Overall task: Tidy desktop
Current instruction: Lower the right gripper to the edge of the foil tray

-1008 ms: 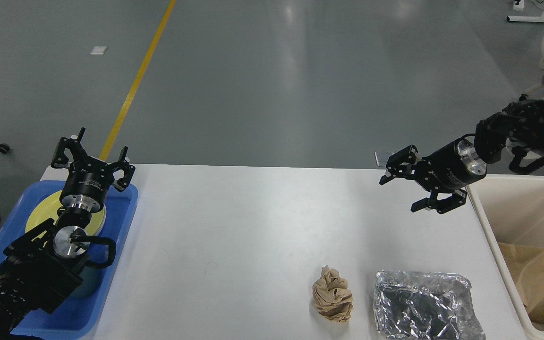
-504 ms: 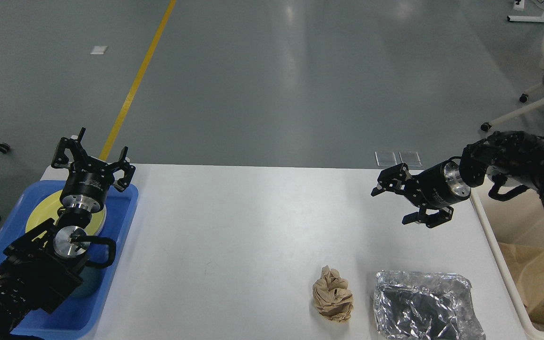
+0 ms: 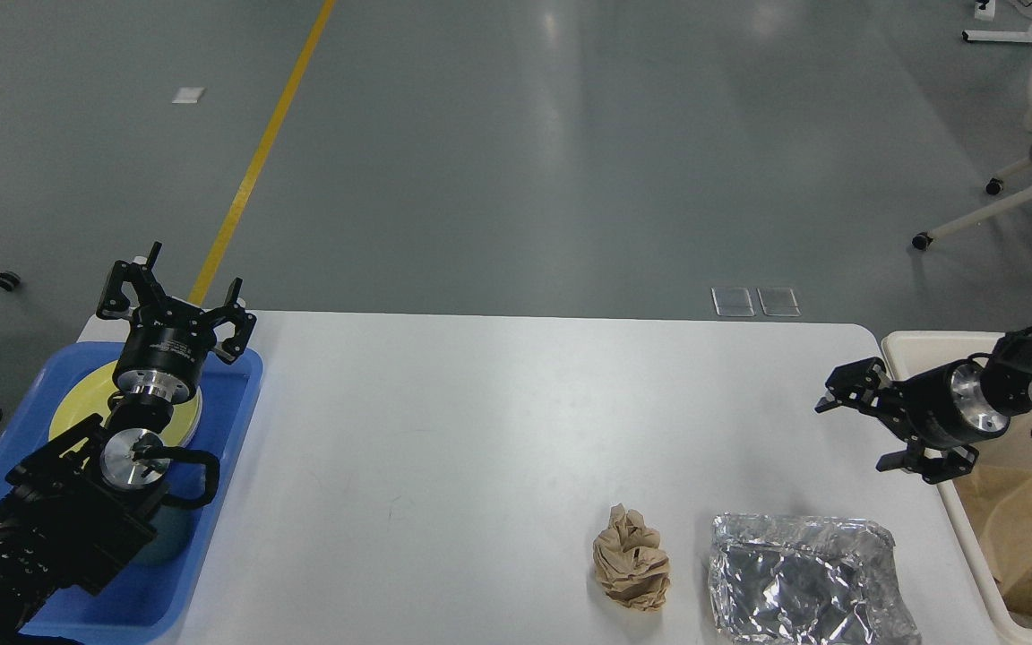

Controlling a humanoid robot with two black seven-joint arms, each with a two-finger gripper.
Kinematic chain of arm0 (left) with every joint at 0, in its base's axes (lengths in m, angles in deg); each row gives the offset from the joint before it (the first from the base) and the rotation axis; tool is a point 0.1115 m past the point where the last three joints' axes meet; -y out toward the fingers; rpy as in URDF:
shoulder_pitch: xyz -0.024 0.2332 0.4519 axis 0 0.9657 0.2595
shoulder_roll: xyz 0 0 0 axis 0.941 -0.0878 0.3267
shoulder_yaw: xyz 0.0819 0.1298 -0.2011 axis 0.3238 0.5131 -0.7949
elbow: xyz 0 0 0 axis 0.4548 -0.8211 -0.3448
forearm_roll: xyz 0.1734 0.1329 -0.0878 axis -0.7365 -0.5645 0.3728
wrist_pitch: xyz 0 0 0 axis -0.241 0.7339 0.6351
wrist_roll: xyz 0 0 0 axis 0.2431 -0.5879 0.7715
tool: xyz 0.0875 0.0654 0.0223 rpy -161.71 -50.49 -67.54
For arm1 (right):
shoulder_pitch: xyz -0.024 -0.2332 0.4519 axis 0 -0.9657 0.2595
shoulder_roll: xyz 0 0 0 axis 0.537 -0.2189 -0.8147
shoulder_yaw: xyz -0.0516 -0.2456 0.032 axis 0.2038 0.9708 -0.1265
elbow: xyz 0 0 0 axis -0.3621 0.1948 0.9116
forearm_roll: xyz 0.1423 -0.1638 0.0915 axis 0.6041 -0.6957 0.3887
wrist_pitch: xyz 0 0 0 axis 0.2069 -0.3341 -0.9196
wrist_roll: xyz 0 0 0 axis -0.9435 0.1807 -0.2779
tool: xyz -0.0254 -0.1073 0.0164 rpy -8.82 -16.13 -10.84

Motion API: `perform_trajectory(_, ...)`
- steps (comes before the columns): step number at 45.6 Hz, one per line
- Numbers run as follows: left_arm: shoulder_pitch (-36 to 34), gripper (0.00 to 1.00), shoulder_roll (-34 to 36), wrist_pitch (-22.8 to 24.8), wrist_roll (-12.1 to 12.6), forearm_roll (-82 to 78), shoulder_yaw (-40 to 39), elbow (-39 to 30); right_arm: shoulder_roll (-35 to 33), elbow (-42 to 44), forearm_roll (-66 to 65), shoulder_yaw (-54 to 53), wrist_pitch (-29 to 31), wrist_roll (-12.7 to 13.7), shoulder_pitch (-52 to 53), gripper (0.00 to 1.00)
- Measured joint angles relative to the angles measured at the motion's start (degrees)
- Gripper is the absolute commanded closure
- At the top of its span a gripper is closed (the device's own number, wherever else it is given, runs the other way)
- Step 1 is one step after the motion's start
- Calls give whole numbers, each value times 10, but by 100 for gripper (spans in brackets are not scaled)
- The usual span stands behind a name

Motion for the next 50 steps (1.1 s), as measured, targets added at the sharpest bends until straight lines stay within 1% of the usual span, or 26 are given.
perform_trajectory(7, 0, 3, 0, 0, 0, 0, 0, 0, -11, -26, -73, 17, 8, 0, 12, 0)
perform_trajectory(16, 0, 3, 0, 0, 0, 0, 0, 0, -11, -66, -155, 10, 12, 0, 16, 0)
perform_trajectory(33, 0, 3, 0, 0, 0, 0, 0, 0, 20, -80, -162, -15, 7, 0, -8, 0)
perform_trajectory(40, 0, 3, 0, 0, 0, 0, 0, 0, 18, -77, -163, -35, 3, 0, -39, 0)
perform_trajectory(50, 0, 3, 0, 0, 0, 0, 0, 0, 6, -76, -175, -36, 2, 1, -43, 0)
